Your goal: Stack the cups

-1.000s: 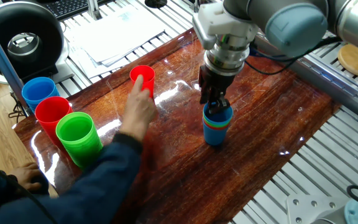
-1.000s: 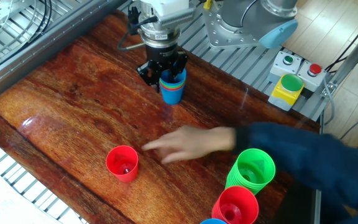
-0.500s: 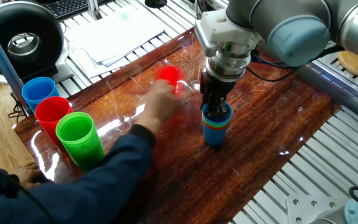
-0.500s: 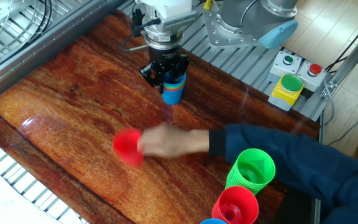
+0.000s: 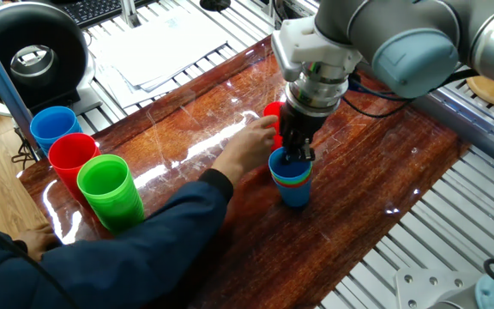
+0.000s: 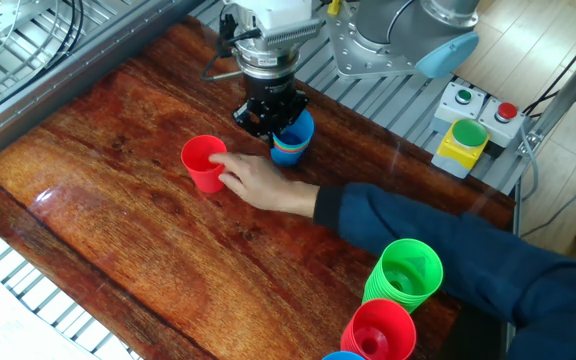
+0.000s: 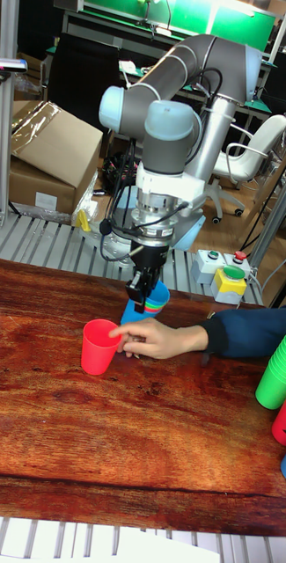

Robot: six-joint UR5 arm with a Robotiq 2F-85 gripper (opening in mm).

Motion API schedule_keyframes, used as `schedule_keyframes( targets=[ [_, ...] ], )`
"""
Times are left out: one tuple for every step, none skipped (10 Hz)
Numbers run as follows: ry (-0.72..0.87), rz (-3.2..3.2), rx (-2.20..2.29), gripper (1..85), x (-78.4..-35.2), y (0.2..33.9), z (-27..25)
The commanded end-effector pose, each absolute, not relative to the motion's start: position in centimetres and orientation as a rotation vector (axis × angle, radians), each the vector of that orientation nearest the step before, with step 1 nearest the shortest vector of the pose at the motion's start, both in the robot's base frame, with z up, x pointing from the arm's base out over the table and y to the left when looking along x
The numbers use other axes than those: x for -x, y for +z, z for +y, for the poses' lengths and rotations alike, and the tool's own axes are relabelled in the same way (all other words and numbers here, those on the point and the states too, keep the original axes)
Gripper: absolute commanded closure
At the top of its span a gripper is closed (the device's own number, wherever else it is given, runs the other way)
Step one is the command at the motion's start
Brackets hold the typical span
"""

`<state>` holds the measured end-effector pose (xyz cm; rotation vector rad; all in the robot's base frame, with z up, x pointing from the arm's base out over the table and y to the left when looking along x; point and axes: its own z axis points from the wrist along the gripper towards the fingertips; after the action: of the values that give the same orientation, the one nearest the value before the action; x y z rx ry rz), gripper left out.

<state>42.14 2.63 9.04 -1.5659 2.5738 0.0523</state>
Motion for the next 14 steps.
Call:
schedule_keyframes(
  targets=[
    [0.089, 2.614, 1.524, 84.7, -41.4, 11.0, 2.6],
    [0.11, 2.615, 1.519, 84.7, -41.4, 11.5, 2.7],
    [0.119, 2.621, 1.518, 84.7, -41.4, 12.2, 2.5],
    [0.137, 2.623, 1.522, 84.7, -41.6, 13.4, 2.2],
    [0.14, 2.612, 1.543, 84.7, -42.2, 14.9, 1.8],
    [0.145, 2.607, 1.563, 84.7, -43.0, 16.7, 1.4],
    [0.136, 2.597, 1.596, 84.7, -44.1, 18.4, 0.6],
    [0.14, 2.601, 1.619, 84.7, -44.6, 19.7, 0.2],
    [0.128, 2.596, 1.627, 84.7, -45.1, 20.4, 0.1],
    [0.112, 2.584, 1.65, 84.7, -45.8, 21.0, -0.1],
    [0.076, 2.564, 1.675, 84.7, -46.7, 21.7, -0.5],
    [0.056, 2.558, 1.691, 84.7, -47.2, 22.3, -0.7],
    [0.056, 2.554, 1.697, 84.7, -47.4, 22.6, -0.7],
    [0.066, 2.551, 1.689, 84.7, -47.6, 22.7, -0.5]
  ],
)
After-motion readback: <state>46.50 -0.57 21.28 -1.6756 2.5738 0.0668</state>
